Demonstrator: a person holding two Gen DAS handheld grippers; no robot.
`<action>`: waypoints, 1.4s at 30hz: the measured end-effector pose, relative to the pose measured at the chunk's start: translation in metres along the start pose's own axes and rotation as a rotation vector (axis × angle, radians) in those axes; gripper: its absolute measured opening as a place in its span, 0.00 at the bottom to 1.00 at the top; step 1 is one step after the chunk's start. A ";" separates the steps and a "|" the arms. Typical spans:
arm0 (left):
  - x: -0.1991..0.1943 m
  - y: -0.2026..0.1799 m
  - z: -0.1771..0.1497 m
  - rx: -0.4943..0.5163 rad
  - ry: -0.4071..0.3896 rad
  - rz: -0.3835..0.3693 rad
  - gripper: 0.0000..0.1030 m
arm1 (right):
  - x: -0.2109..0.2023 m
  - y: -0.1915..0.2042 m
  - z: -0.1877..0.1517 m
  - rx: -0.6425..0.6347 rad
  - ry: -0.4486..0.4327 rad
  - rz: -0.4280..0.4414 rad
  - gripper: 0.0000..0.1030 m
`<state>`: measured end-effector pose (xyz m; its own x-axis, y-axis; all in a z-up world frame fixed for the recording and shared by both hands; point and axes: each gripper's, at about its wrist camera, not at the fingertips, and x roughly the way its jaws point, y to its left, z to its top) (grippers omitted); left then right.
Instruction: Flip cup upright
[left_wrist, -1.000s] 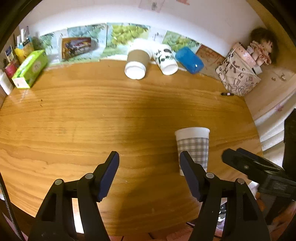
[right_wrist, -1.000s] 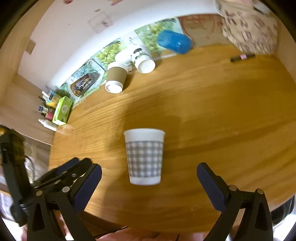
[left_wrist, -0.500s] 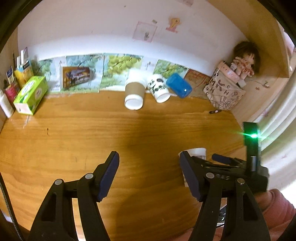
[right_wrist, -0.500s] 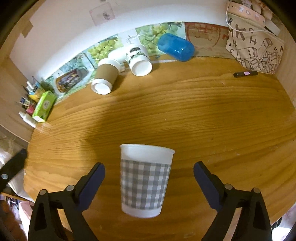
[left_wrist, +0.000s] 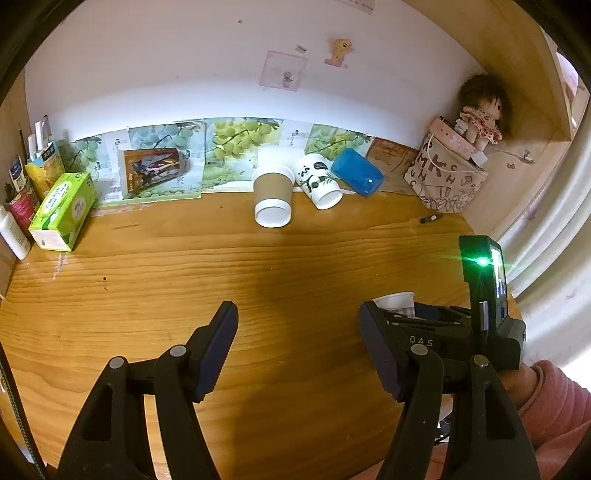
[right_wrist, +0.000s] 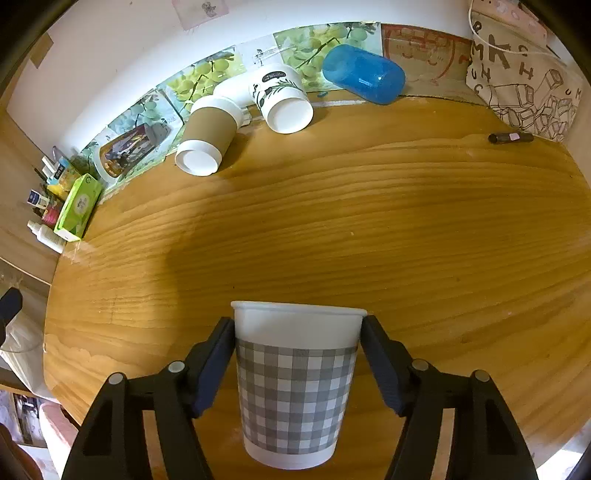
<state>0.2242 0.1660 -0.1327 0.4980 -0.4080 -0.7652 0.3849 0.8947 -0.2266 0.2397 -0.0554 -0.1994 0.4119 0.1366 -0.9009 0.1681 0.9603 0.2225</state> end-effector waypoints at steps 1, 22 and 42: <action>0.000 0.001 0.000 -0.003 0.000 0.002 0.70 | -0.001 0.002 0.000 -0.005 -0.011 0.003 0.67; -0.009 0.018 -0.003 0.021 0.009 0.001 0.70 | -0.033 0.059 -0.047 -0.309 -0.474 0.019 0.67; -0.003 0.015 0.007 0.087 0.017 -0.045 0.70 | -0.040 0.060 -0.053 -0.257 -0.531 -0.028 0.68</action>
<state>0.2342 0.1792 -0.1294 0.4659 -0.4439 -0.7654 0.4732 0.8560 -0.2084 0.1859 0.0096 -0.1700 0.8138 0.0333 -0.5802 -0.0096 0.9990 0.0440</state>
